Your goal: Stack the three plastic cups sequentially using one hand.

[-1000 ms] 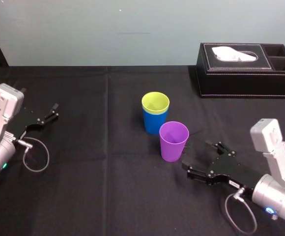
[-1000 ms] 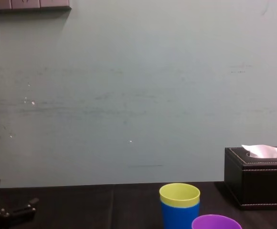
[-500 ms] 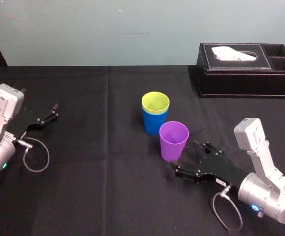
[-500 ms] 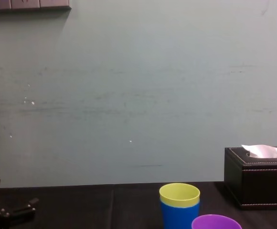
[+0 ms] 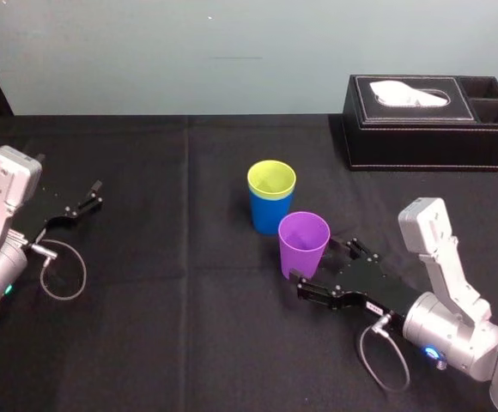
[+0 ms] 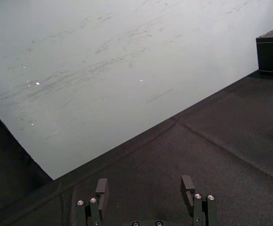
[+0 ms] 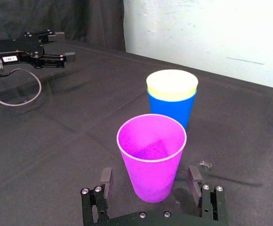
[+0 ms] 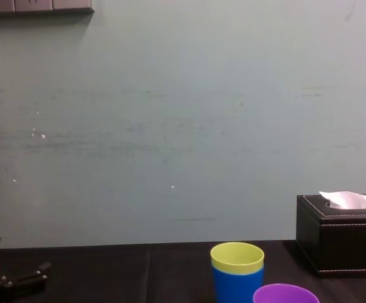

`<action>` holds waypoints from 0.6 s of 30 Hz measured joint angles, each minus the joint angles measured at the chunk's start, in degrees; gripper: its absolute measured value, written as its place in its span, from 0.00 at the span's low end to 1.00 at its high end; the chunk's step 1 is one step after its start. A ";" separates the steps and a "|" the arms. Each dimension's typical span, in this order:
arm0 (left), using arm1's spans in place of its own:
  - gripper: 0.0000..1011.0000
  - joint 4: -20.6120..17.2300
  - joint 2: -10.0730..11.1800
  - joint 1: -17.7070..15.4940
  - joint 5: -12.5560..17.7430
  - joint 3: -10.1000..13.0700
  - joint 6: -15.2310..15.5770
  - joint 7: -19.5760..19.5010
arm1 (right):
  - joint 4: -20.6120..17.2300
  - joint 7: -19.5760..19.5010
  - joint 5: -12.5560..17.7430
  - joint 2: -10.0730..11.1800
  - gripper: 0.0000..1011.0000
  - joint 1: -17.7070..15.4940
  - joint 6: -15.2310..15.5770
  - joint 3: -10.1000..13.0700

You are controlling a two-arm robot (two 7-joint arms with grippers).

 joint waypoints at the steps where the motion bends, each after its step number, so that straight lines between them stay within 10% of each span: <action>1: 1.00 0.00 0.00 0.00 0.00 0.00 0.00 0.00 | 0.21 -0.10 -0.16 -0.26 0.99 0.24 -0.02 -0.13; 18: 1.00 0.00 0.00 0.00 0.00 0.00 0.00 0.00 | 2.25 -1.69 -2.38 -2.98 0.99 2.27 -0.75 -0.75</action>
